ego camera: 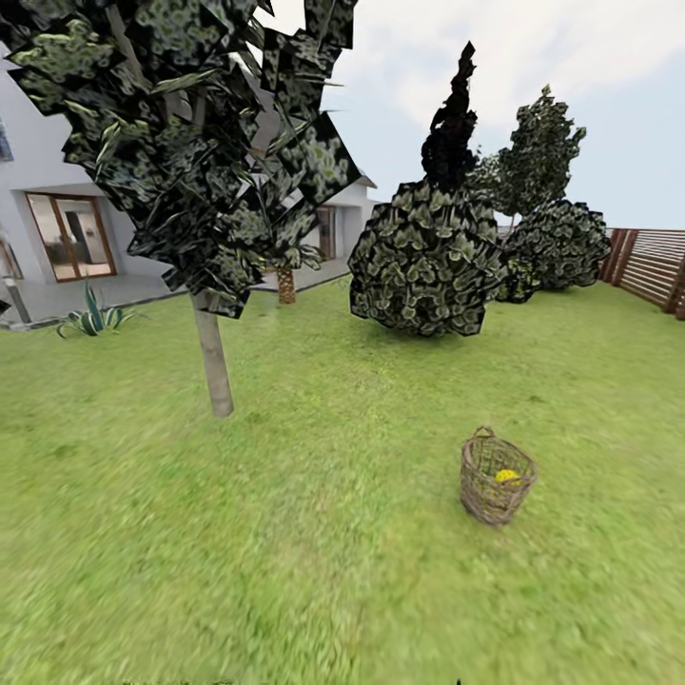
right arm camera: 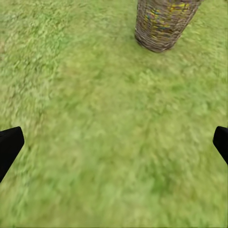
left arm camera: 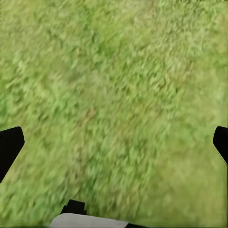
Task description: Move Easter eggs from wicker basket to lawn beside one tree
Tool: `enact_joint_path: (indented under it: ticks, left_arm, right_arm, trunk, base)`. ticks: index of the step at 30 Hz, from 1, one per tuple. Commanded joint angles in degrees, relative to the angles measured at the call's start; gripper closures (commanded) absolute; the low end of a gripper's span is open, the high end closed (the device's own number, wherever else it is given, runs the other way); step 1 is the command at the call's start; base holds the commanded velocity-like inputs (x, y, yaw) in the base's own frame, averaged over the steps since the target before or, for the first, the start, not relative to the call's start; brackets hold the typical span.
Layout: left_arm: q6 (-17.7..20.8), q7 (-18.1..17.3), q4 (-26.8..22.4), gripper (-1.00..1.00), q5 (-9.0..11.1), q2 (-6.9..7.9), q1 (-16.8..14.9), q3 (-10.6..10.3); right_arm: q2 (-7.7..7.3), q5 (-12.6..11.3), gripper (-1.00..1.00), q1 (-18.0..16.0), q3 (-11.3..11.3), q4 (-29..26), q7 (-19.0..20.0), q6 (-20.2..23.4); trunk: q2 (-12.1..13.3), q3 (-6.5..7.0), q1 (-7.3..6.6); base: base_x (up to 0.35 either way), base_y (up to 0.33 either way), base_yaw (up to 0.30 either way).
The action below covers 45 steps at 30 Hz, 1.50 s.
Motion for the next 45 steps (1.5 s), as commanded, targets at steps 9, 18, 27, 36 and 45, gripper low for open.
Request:
enact_joint_path:
  ticks: [9,18,27,36,45]
  left_arm:
    - [-0.2,0.0,0.0,-1.0,0.0,-0.08,0.0,0.1]
    - [-0.2,0.0,0.0,-1.0,0.0,-0.08,0.0,0.1]
    - [-0.2,0.1,0.0,-1.0,0.0,-0.08,0.0,0.2]
    - [-0.2,0.1,0.1,-1.0,0.0,-0.03,0.0,0.2]
    - [-0.2,0.1,0.1,-1.0,0.0,-0.05,0.0,0.2]
  right_arm:
    - [0.01,-0.1,-1.0,0.0,0.0,0.0,-0.1,-0.1]
    - [0.01,0.0,-1.0,0.0,0.0,0.0,-0.1,-0.1]
    - [0.01,0.0,-1.0,0.0,0.0,0.0,-0.1,-0.1]
    - [0.01,0.0,-1.0,0.0,0.0,0.0,-0.1,-0.1]
    - [0.01,0.0,-1.0,0.0,0.0,0.0,-0.1,-0.1]
  trunk:
    - [0.0,-0.35,0.03]
    - [0.0,-0.68,0.03]
    - [0.0,-1.01,0.03]
    - [0.0,-1.34,0.03]
    - [0.0,-1.67,0.03]
  base:
    - [0.097,-0.324,0.269]
    - [0.098,-0.325,0.267]
    - [0.098,-0.325,0.266]
    - [0.098,-0.325,0.265]
    - [0.098,-0.325,0.263]
